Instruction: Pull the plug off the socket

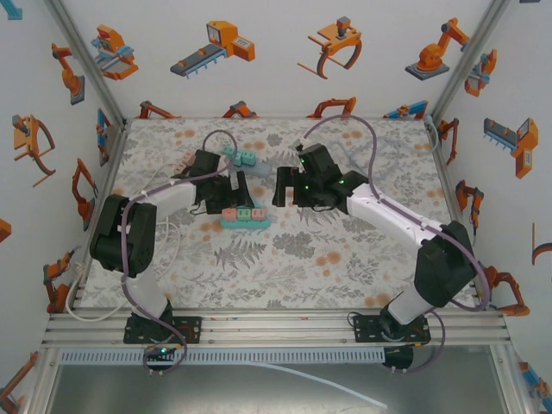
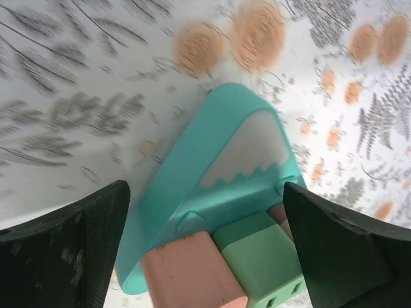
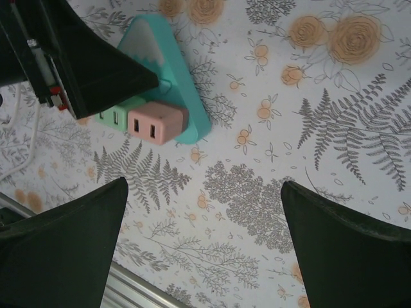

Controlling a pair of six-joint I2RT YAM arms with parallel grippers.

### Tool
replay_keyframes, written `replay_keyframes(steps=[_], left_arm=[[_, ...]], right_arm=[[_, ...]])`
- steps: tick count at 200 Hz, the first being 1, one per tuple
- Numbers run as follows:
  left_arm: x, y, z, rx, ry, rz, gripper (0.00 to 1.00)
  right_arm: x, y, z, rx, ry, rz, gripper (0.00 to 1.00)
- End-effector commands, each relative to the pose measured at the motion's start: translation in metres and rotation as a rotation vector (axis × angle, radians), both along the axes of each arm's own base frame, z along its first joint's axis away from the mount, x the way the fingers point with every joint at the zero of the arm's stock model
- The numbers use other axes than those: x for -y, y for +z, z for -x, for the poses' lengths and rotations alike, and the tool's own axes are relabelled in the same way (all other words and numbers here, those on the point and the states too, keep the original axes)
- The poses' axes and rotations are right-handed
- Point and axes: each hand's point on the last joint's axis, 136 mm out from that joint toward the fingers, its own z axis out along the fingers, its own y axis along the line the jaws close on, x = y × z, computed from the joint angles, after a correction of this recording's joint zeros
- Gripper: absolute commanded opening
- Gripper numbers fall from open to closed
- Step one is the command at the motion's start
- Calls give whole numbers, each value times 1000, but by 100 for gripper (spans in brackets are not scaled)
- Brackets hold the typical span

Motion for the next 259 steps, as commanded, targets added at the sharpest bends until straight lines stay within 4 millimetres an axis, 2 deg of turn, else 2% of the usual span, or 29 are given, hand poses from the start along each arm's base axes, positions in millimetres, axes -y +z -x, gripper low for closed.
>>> replay_keyframes(steps=[1, 25, 55, 95, 129, 148, 169, 189, 207, 228, 259], left_arm=[[6, -6, 30, -130, 69, 38, 95], [13, -8, 44, -174, 106, 61, 95], [21, 7, 50, -150, 100, 85, 95], [28, 21, 34, -1, -7, 47, 94], [57, 36, 22, 67, -170, 70, 86], [69, 34, 22, 60, -212, 73, 82], [83, 24, 27, 34, -265, 83, 81], [88, 19, 32, 25, -266, 56, 81], [82, 20, 33, 21, -222, 23, 81], [64, 17, 38, -16, -140, -30, 78], [52, 9, 57, -107, -91, -39, 75]], right_arm=[[14, 12, 2, 39, -58, -7, 92], [21, 14, 10, 39, -69, -16, 92], [30, 16, 17, 47, -85, -18, 92], [38, 25, 17, 103, -74, 17, 93], [43, 36, 12, 165, -46, 80, 94], [45, 39, 11, 173, -45, 95, 94], [45, 38, 12, 168, -39, 99, 94], [44, 40, 14, 180, -9, 103, 95], [42, 46, 16, 206, 27, 106, 95], [34, 56, 21, 249, 102, 82, 94], [26, 65, 30, 318, 192, 51, 93]])
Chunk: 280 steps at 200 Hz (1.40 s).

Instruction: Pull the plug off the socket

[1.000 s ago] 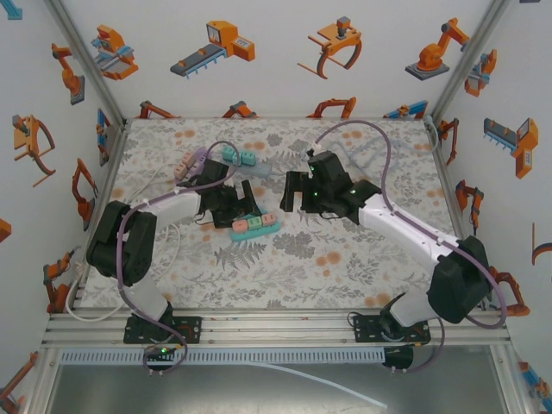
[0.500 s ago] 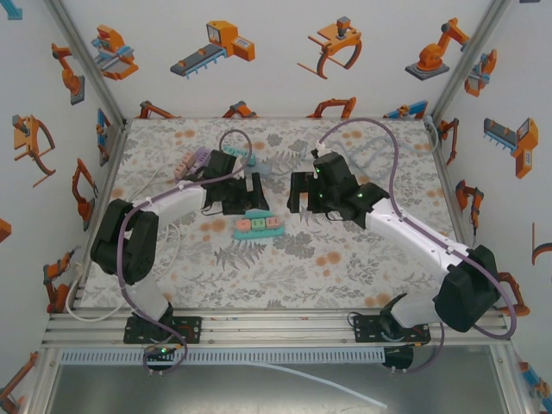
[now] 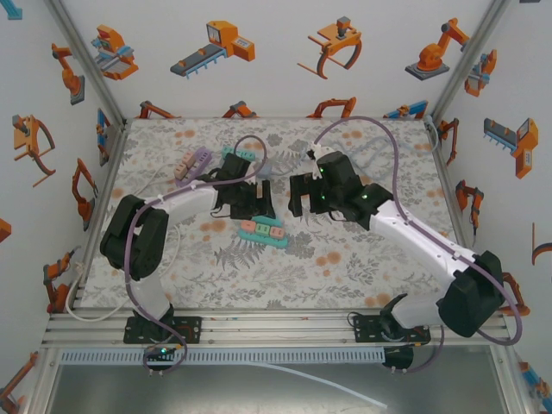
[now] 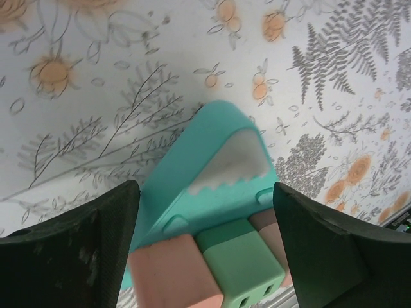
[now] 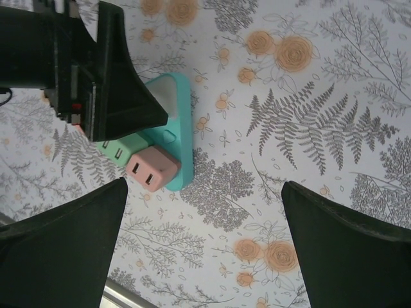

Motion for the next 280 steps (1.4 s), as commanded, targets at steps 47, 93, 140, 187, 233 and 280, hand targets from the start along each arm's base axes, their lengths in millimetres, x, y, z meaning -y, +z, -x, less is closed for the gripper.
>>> replay_keyframes(steps=[47, 93, 140, 187, 233, 280], left_arm=[[-27, 0, 30, -141, 180, -12, 66], [-21, 32, 29, -98, 164, 47, 67], [-26, 73, 16, 60, 142, 46, 81], [-21, 89, 3, 308, -112, -45, 84], [-14, 65, -3, 268, -195, -67, 84], [1, 40, 9, 162, -263, 37, 83]], right_arm=[[-8, 24, 7, 76, 102, -33, 93], [-9, 23, 14, 112, 166, -13, 93], [-39, 28, 45, 386, 495, 60, 88], [-78, -8, 103, 690, 992, 142, 76], [-88, -58, 97, 627, 1112, 234, 64], [-99, -87, 88, 579, 1141, 246, 51]])
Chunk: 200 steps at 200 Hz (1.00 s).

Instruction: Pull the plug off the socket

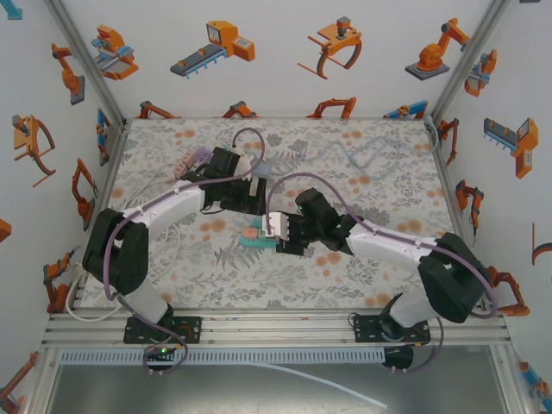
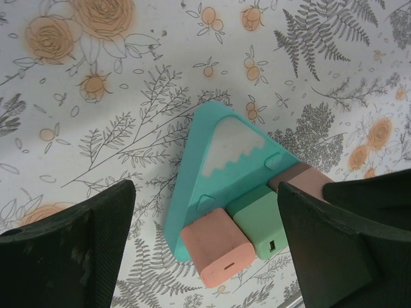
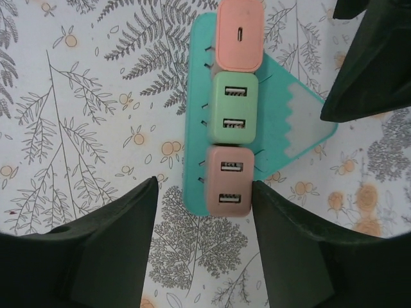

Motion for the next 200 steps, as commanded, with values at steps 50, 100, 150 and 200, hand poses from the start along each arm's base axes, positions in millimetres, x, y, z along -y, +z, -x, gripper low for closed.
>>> replay_keyframes(steps=[50, 100, 150, 200], left_arm=[[16, -32, 22, -127, -72, 75, 70], [10, -55, 45, -198, -74, 51, 64], [0, -74, 50, -217, -42, -41, 57], [-25, -98, 45, -218, 63, -194, 50]], right_arm=[[-17, -1, -14, 35, 51, -34, 37], [-11, -8, -18, 23, 78, -1, 32], [-11, -4, -18, 18, 109, -1, 27], [-18, 22, -20, 61, 127, -52, 21]])
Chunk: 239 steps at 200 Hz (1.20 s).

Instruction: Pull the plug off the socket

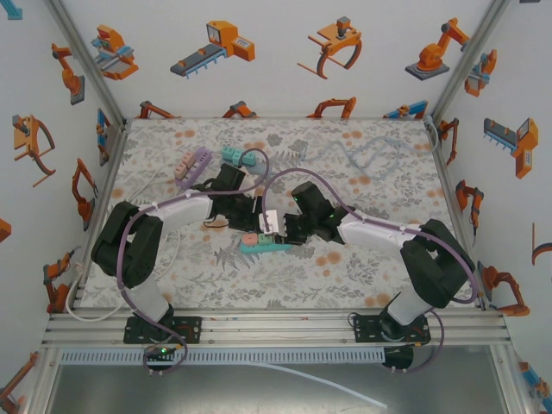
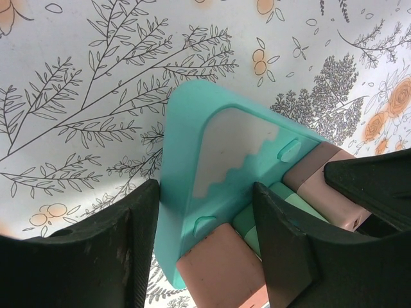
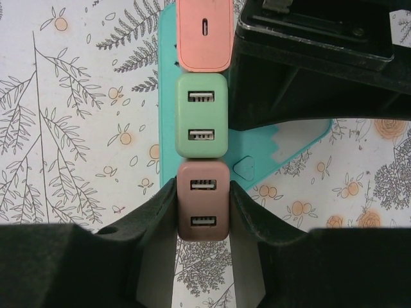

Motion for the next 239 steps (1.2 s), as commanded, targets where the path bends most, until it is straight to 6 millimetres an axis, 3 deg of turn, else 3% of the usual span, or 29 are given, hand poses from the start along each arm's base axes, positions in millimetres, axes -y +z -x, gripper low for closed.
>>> replay_keyframes(steps=[1, 64, 97, 132, 179, 239], left_arm=[[-29, -40, 9, -54, 66, -194, 50], [-45, -64, 8, -90, 131, -289, 45], [-45, -71, 9, -104, 121, -300, 44], [-38, -82, 21, -161, 40, -306, 44], [-29, -101, 34, -220, -22, -370, 46], [-52, -125, 31, -211, 66, -503, 45]], right_arm=[[-12, 35, -8, 74, 36, -79, 21], [-14, 57, 1, 92, 84, -124, 7], [-15, 57, 2, 88, 91, -134, 6], [-19, 72, 1, 101, 94, -188, 6], [-21, 56, -4, 58, 87, -159, 4], [-31, 107, -7, 67, 105, -268, 1]])
